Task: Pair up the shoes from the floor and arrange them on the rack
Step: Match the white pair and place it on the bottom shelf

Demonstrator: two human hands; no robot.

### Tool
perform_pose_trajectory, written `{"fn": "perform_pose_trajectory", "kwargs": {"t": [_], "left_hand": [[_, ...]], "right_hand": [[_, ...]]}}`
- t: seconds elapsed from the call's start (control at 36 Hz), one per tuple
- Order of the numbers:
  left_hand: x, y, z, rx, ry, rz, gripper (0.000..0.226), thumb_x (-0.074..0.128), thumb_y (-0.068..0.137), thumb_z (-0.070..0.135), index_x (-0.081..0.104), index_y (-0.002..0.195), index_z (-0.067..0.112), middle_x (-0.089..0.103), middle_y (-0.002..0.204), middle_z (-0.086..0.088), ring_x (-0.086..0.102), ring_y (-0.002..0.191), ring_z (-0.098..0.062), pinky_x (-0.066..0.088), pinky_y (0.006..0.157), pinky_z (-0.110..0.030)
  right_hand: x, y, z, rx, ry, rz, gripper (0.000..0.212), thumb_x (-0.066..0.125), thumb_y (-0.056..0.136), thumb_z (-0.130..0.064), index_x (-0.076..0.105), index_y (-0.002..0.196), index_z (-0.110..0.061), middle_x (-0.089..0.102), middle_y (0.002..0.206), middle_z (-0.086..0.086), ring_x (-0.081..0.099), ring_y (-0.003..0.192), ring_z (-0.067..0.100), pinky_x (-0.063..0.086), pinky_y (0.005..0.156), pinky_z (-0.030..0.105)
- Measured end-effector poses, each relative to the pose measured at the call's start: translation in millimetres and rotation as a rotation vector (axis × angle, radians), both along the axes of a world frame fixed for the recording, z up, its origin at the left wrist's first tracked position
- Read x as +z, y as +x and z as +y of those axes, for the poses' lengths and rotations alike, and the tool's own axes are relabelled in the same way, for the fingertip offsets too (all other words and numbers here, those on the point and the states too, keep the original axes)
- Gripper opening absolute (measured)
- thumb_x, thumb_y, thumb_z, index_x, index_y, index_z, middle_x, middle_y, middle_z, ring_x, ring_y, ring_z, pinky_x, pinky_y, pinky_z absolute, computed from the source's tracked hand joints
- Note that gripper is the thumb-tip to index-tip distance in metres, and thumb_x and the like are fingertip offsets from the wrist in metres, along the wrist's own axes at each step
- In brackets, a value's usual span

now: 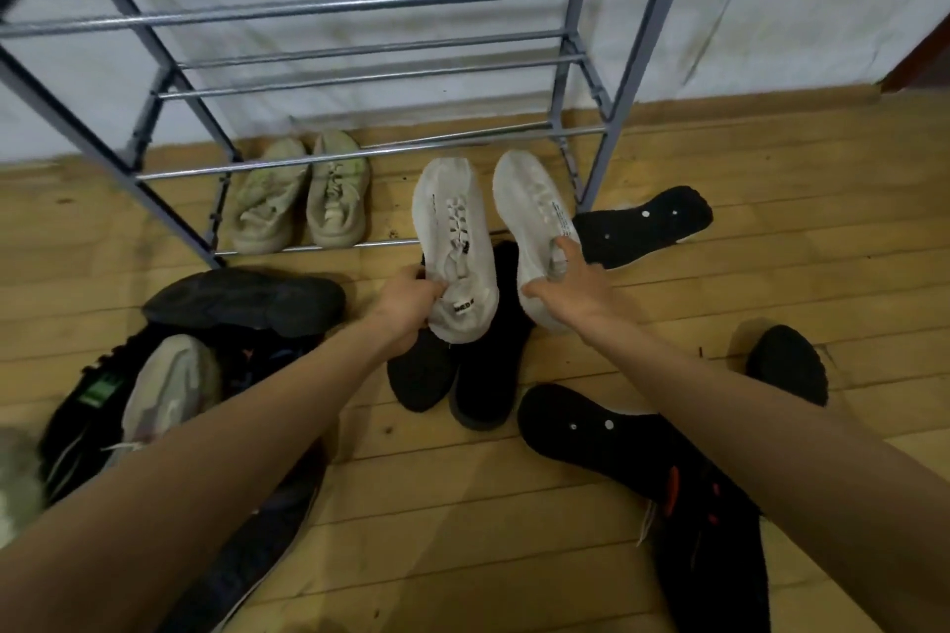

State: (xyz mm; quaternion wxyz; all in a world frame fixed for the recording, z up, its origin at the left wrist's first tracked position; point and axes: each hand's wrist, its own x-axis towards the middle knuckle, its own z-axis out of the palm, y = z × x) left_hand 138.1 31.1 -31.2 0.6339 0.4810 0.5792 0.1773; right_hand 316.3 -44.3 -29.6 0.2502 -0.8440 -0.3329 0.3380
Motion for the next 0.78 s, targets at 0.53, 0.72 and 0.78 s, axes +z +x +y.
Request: {"fn": "perform_pose_trajectory", "kwargs": {"t": [0.53,0.72,0.78], "left_hand": [[-34.6,53.6,123.3,0.115,-0.006,-0.100,0.048,0.056,0.092,0.014,0.042,0.137,0.012,0.061,0.121,-0.015,0.061,0.106,-0.030,0.052,0.077,-0.033],[-45.0,64.9,144.7,0.085,0.047,-0.059,0.045,0.050,0.095,0.011,0.041,0.139,0.012,0.059,0.127,-0.015,0.057,0.116,-0.031,0.047,0.099,-0.042],[-47.9,66.7,148.8,0.090,0.053,-0.055,0.043,0.049,0.096,0.011,0.042,0.138,0.011,0.059,0.127,-0.015,0.058,0.115,-0.030,0.047,0.101,-0.044]], "right_hand": [[-29.3,19.4,144.1,0.021,0.045,-0.322,0.059,0.059,0.084,-0.036,0.033,0.137,-0.034,0.031,0.138,0.018,0.025,0.130,0.039,0.036,0.100,0.050],[-40.6,31.6,156.8,0.023,0.006,-0.398,0.060,0.057,0.087,-0.038,0.030,0.141,-0.031,0.027,0.140,0.018,0.020,0.132,0.039,0.031,0.103,0.054],[-42.3,33.0,160.7,0.019,-0.003,-0.405,0.060,0.057,0.086,-0.039,0.031,0.140,-0.030,0.026,0.139,0.018,0.019,0.132,0.040,0.031,0.103,0.055]]}}
